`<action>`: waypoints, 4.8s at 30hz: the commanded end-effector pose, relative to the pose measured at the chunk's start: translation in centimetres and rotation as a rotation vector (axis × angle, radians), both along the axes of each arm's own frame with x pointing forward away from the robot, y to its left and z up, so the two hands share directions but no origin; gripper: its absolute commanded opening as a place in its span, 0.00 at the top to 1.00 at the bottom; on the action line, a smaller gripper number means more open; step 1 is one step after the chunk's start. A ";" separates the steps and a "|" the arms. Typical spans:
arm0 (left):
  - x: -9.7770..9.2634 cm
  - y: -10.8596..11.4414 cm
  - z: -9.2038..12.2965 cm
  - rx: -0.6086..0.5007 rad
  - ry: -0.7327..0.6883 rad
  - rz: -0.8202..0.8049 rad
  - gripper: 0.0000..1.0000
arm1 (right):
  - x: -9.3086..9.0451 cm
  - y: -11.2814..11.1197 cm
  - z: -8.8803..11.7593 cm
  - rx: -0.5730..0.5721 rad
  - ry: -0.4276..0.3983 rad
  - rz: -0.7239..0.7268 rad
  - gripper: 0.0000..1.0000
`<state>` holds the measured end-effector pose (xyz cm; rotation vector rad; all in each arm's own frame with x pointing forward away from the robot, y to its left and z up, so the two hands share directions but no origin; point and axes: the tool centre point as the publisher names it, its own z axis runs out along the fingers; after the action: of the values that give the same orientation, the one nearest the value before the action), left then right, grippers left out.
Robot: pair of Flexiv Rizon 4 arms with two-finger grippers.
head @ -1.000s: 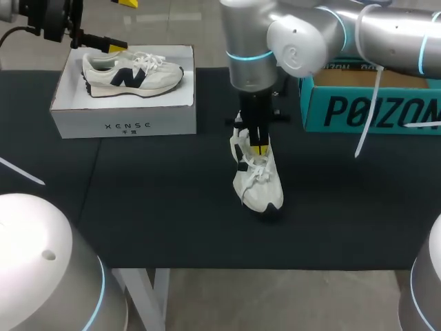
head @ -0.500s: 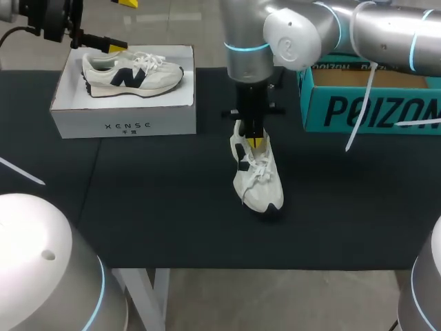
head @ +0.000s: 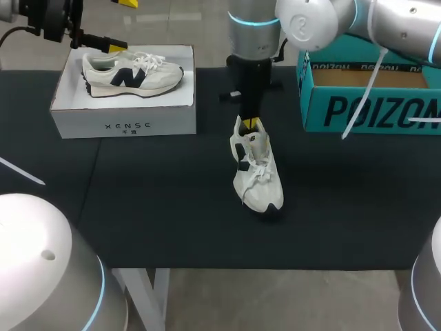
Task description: Take the shoe out of the shoebox, open the shoe tongue, remove and reinsert the insole, then place the shoe into the shoebox
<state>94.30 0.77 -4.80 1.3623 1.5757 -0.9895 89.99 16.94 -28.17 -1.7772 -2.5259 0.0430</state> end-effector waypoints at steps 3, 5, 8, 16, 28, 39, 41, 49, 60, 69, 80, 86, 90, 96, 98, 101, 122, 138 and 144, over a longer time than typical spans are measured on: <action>0.0 0.0 0.1 0.004 0.001 -0.002 0.00 | 1.0 0.0 1.1 -0.056 0.145 0.725 1.00; 0.0 0.0 0.1 0.004 0.001 -0.002 0.00 | 1.0 0.0 1.1 -0.056 0.145 0.725 1.00; 0.0 0.0 0.1 0.004 0.001 -0.002 0.00 | 1.0 0.0 1.1 -0.056 0.145 0.725 1.00; 0.0 0.0 0.1 0.004 0.001 -0.002 0.00 | 1.8 -1.1 0.4 -0.027 0.036 0.830 1.00; 0.0 0.0 0.1 0.004 0.001 -0.002 0.00 | 6.5 -3.2 -0.5 -0.086 -0.034 1.056 0.43; 0.0 0.0 0.1 0.004 0.001 -0.002 0.00 | 8.1 -0.7 -1.4 -0.162 -0.053 1.215 0.00; 0.0 0.0 0.1 0.004 0.001 -0.002 0.00 | 8.6 -1.1 -2.0 -0.136 -0.052 1.198 0.00; 0.0 0.0 0.1 0.004 0.001 -0.002 0.00 | 10.3 -2.2 -3.6 -0.108 -0.049 1.199 0.00; 0.0 0.0 0.1 0.004 0.001 -0.002 0.00 | 12.9 -1.1 -4.9 -0.132 -0.042 1.245 0.00; 0.0 0.0 0.1 0.004 0.001 -0.002 0.00 | 12.6 -0.6 -8.5 -0.100 -0.030 1.268 0.00; 0.0 0.0 0.1 0.004 0.001 -0.002 0.00 | 13.4 -1.1 -11.4 -0.075 0.060 1.283 0.22; 0.0 0.0 0.1 0.004 0.001 -0.002 0.00 | 13.6 -1.7 -11.4 -0.081 0.097 1.259 1.00; 0.0 0.0 0.1 0.004 0.001 -0.002 0.00 | 12.8 -2.2 -10.0 -0.098 0.116 1.195 1.00; 0.0 0.0 0.1 0.004 0.001 -0.002 0.00 | 11.3 -3.6 -6.9 -0.084 0.126 1.017 1.00; 0.0 0.0 0.1 0.004 0.001 -0.002 0.00 | 10.9 -4.1 -5.7 -0.059 0.117 0.964 1.00; 0.0 0.0 0.1 0.004 0.001 -0.002 0.00 | 10.3 -4.5 -3.5 -0.080 0.090 0.934 1.00; 0.0 0.0 0.1 0.004 0.001 -0.002 0.00 | 8.9 -11.0 3.6 -0.133 0.007 0.343 1.00; 0.0 0.0 0.1 0.004 0.001 -0.002 0.00 | 8.9 -11.0 3.6 -0.133 0.007 0.343 1.00; 0.0 0.0 0.1 0.004 0.001 -0.002 0.00 | 13.1 -13.5 4.7 -0.085 -0.110 -0.023 1.00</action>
<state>94.30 0.79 -4.78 1.3625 1.5760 -0.9896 101.45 5.34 -24.49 -1.5766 -2.7904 0.1863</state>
